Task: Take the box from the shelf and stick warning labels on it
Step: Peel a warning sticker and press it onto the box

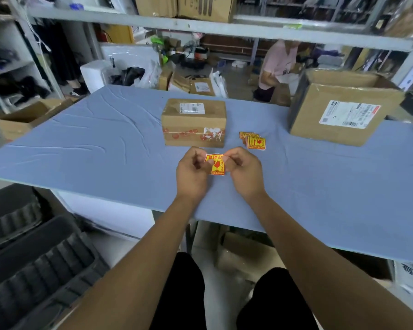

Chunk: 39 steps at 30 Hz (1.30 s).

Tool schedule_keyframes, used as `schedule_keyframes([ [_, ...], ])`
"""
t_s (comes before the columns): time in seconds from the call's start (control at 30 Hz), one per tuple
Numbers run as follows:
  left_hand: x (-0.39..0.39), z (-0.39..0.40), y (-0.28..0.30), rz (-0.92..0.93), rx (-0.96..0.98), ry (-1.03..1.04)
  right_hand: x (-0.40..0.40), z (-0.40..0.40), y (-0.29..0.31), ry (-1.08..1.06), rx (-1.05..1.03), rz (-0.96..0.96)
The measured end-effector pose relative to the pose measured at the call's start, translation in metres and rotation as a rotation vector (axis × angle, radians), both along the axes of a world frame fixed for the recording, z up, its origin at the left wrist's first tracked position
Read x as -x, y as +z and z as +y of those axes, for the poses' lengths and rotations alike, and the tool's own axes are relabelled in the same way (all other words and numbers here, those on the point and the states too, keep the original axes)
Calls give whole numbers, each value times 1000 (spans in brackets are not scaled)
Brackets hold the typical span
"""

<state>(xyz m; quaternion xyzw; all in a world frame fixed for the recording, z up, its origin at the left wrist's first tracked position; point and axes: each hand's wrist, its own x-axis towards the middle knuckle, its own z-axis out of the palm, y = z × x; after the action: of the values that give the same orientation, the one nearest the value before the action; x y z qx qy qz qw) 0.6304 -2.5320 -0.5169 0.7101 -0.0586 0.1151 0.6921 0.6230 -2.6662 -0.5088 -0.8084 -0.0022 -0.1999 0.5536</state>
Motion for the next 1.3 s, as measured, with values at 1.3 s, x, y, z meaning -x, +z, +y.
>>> schedule_keyframes([
  [1.3,14,-9,10,-91,-425,91,1,-6,2,164,-38,154],
])
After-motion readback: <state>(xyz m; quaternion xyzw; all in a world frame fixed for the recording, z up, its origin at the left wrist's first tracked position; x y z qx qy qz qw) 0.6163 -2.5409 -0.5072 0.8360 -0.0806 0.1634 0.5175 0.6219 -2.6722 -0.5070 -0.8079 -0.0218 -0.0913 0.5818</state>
